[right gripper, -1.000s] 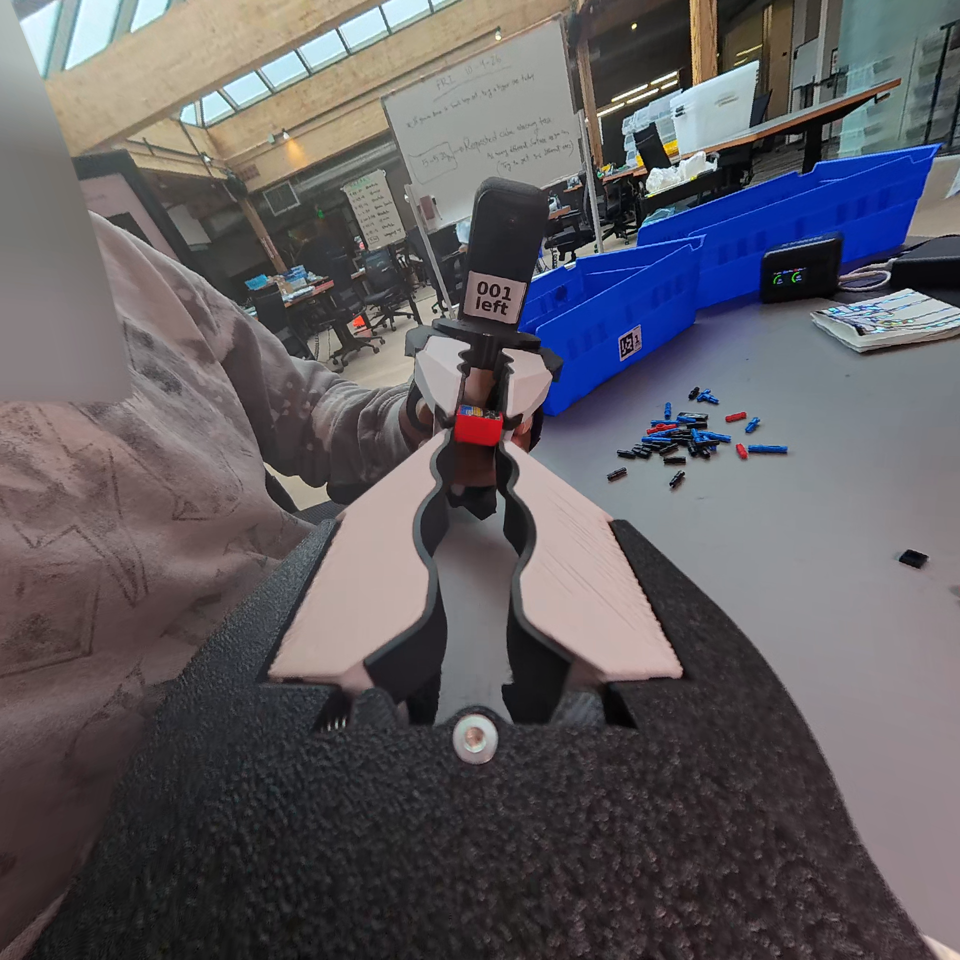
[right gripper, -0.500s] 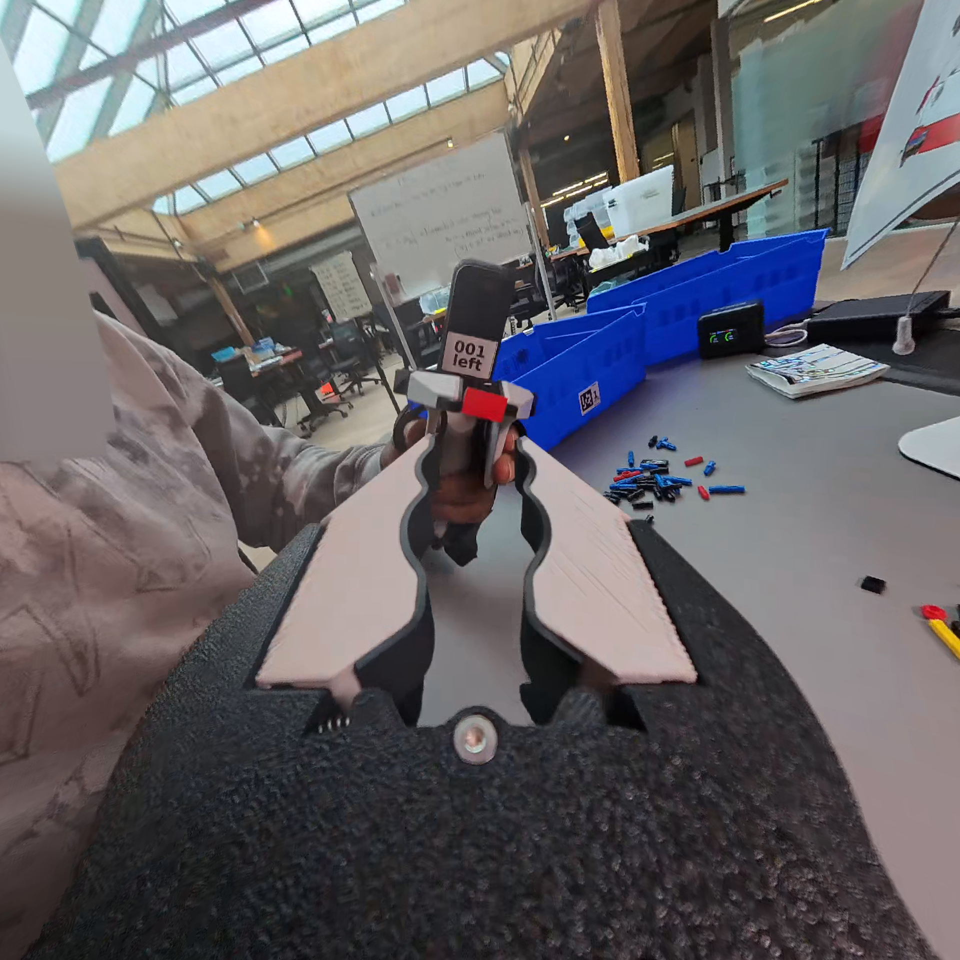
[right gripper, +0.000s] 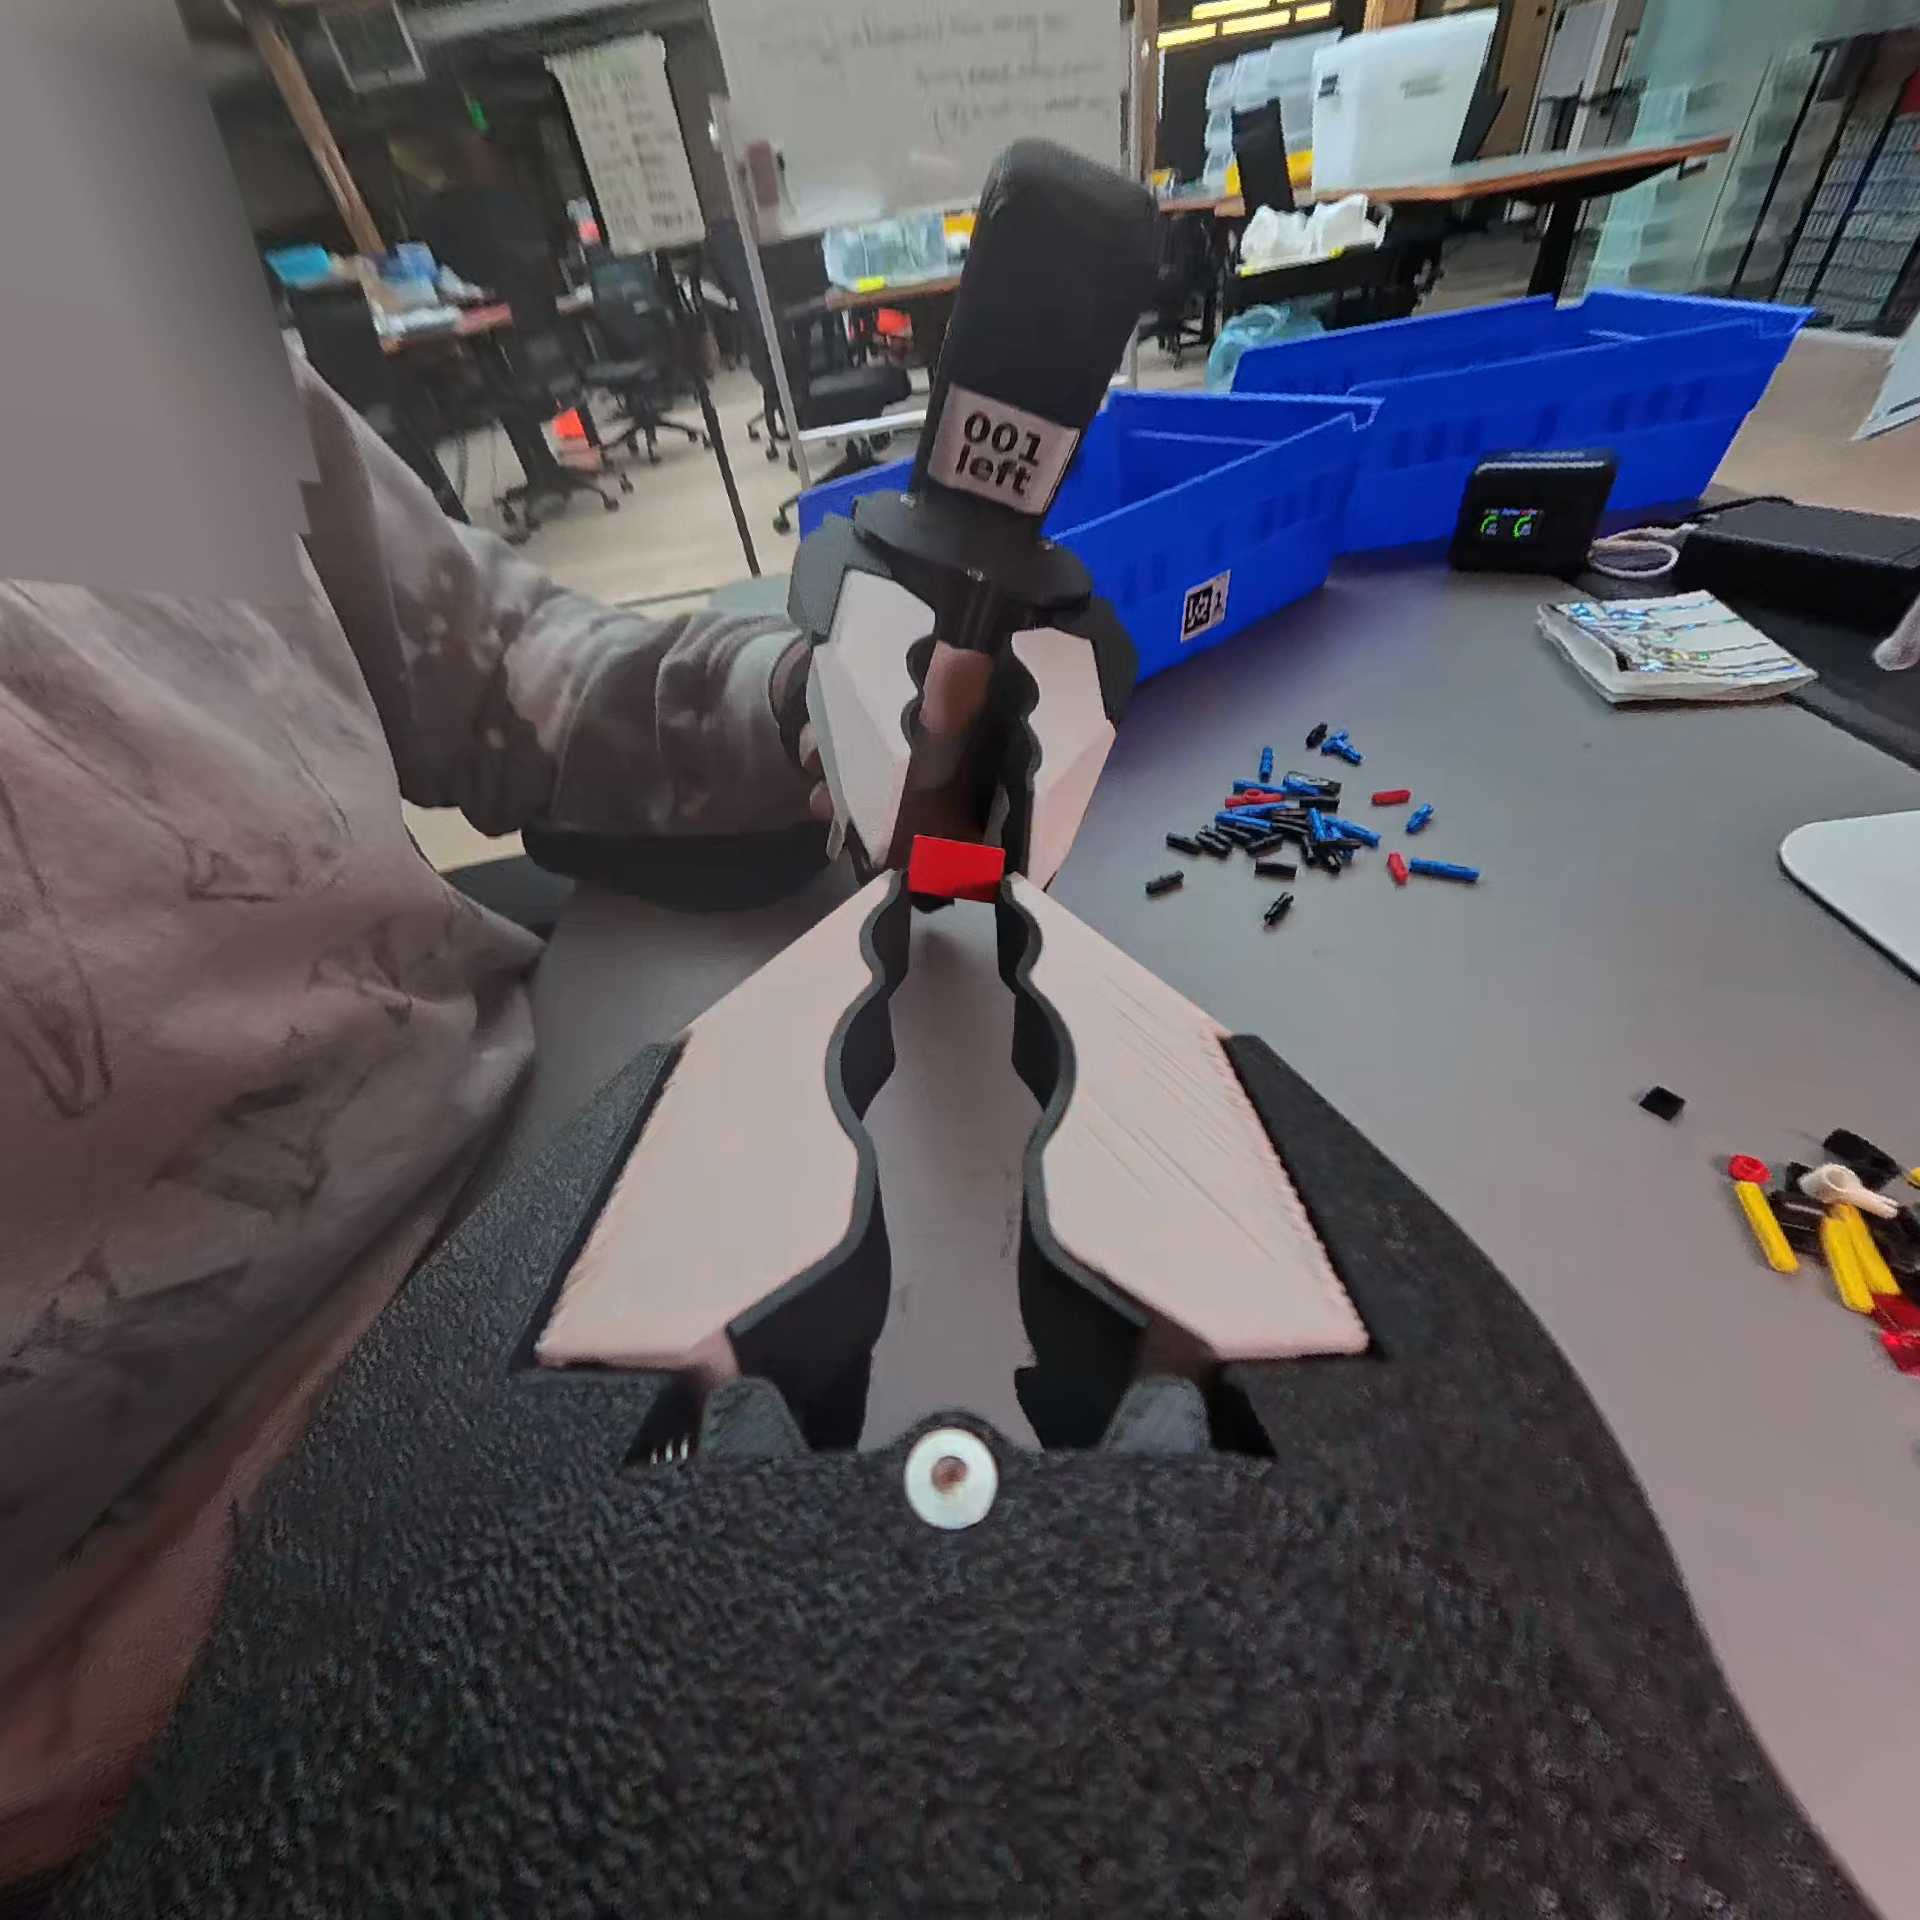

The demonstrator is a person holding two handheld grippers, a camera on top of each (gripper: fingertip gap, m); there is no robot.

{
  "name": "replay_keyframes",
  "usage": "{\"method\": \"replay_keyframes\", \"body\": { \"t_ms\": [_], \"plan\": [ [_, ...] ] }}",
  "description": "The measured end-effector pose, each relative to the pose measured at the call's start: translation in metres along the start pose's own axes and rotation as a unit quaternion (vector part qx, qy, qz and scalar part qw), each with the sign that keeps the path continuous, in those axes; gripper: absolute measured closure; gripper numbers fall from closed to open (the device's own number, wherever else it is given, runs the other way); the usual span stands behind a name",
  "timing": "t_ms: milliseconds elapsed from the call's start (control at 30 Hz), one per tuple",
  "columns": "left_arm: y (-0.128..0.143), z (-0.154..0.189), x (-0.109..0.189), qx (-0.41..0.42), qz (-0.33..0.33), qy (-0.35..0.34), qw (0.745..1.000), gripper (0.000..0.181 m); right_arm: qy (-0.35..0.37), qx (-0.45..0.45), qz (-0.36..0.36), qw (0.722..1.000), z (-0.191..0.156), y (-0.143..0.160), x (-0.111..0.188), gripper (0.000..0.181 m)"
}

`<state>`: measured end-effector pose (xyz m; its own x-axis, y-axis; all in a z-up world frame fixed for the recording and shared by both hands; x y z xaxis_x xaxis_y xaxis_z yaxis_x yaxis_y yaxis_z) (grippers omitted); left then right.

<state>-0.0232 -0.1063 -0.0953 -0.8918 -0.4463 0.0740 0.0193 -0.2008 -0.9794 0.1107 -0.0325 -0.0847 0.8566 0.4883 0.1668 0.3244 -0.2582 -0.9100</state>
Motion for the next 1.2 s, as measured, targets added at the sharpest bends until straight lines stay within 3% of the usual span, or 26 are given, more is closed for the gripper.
{"method": "replay_keyframes", "body": {
  "t_ms": [133,367,533,1000,1200],
  "plan": [
    [0.007,0.004,-0.004,-0.017,-0.042,0.016,0.999,0.161,0.011,0.023,-0.037,0.999,-0.004,0.006,-0.002,0.165],
    [0.000,0.005,-0.003,0.053,0.063,0.065,0.995,0.167,-0.068,-0.073,0.056,0.993,-0.004,-0.005,0.000,0.165],
    [-0.002,0.001,-0.004,0.038,0.101,0.005,0.994,0.167,-0.078,-0.163,0.125,0.976,0.007,-0.007,-0.007,0.166],
    [-0.001,0.007,-0.008,-0.045,0.013,-0.032,0.998,0.167,-0.051,-0.081,0.091,0.991,0.002,-0.003,-0.009,0.165],
    [-0.012,0.005,0.006,-0.027,0.044,-0.020,0.998,0.159,-0.047,-0.088,0.092,0.991,0.005,-0.005,-0.001,0.165]
  ]
}}
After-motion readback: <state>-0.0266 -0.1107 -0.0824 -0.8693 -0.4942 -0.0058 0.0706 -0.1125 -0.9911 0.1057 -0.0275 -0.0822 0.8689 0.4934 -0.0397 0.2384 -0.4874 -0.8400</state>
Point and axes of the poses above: each gripper's, where its closed fingertips meet, x back along the fingers, y out of its underside, z = x × y across the jaws, the point moved 8 cm from there along x, back along the fingers, and after that the axes turned 15 degrees about -x, right-handed, at the moved point
